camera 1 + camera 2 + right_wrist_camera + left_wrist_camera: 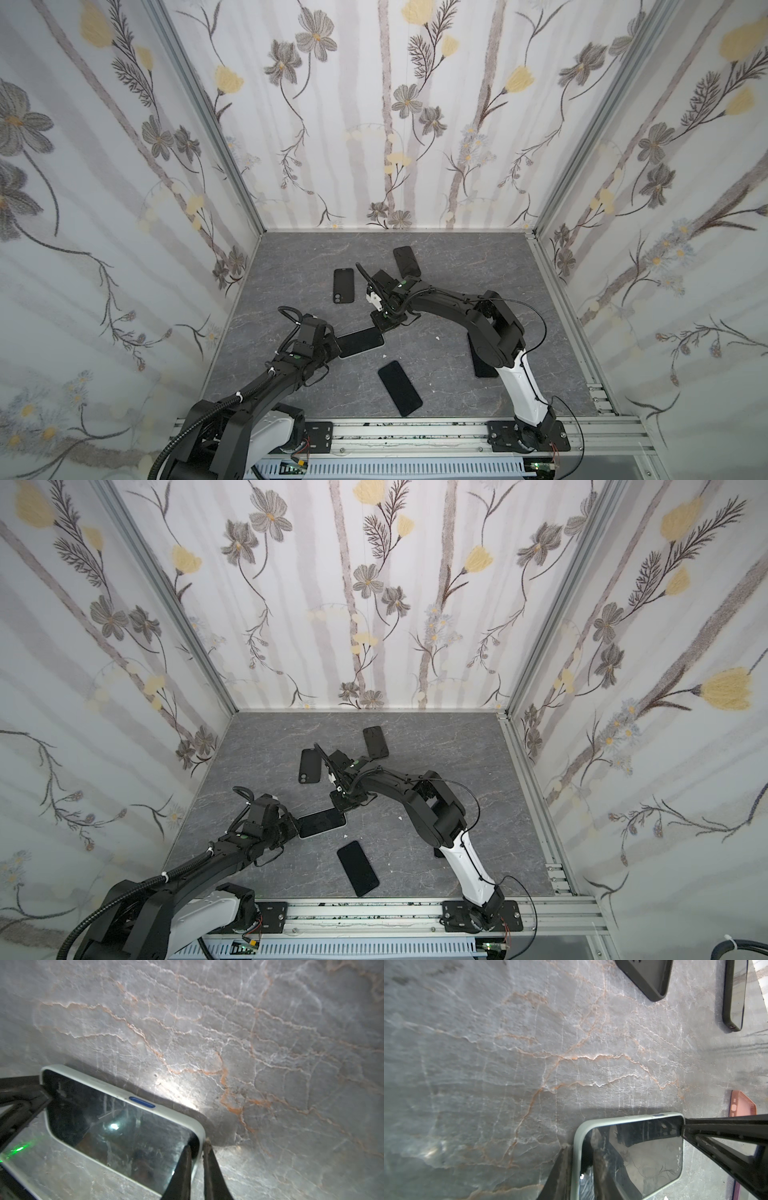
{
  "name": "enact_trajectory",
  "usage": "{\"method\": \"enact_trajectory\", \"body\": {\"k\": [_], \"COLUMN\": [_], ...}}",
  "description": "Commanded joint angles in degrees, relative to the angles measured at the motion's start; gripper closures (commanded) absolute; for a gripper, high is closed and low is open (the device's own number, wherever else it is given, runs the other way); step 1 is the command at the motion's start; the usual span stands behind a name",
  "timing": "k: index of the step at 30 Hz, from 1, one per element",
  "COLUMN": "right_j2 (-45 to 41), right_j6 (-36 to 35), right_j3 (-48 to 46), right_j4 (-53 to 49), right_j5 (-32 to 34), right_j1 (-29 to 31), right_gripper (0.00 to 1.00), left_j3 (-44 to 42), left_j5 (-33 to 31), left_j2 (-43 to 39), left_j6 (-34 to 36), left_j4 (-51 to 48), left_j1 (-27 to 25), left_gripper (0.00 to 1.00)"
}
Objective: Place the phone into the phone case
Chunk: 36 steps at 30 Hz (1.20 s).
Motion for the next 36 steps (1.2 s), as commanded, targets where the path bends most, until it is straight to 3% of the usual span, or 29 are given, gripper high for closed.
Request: {"method": "enact_trajectory", "body": {"k": [1,8,11,13,16,18,23,29,36], "right_j2": [-1.6,-10.2,-13.1,-14.6,-16.3,-18.4,-23.3,-17.1,-10.1], "right_j6": [-4.0,-16.7,-24.0,-29.4,-38.3,-44.8,-57.9,-62.2,-62.6], "right_j3": [3.5,4.9,3.2,1.0,-3.7,-9.7,-23.7,-17.2,-11.9], "right_j4": [-4.8,3.0,6.8,9.5,13.9,19.8,32.1,21.4,17.0], "right_j5": [7.8,5.4,6.6,5.3,1.1,-1.8,-8.7,-10.2,-11.5], "right_j1": [0.9,1.9,2.8,3.1,3.3,3.8,4.8,5.1,5.6], "right_gripper": [0.79,0.53,0.31,0.22,0.18,0.02,0.00,0.00,0.00], "left_j3": [2.5,11.1,15.2,16.9,15.4,13.6,12.5,14.0,12.4], "left_j5": [-1.6,-5.7,-7.5,-8.9,-10.8,-10.1,-6.2,-4.0,1.0], "left_j2": [-1.4,-10.0,-14.5,-17.8,-24.3,-28.9,-34.2,-34.4,-35.2], "left_j6": [0.4,4.7,6.9,9.1,12.2,12.6,15.0,18.8,20.2], "left_j4": [-2.0,-12.7,-18.4,-20.7,-20.3,-18.3,-15.6,-15.1,-12.0], "left_j1": [0.0,0.0,0.0,0.0,0.0,0.0,0.0,0.0,-0.1], "left_gripper": [0.79,0.69,0.62,0.56,0.47,0.34,0.21,0.18,0.11]}}
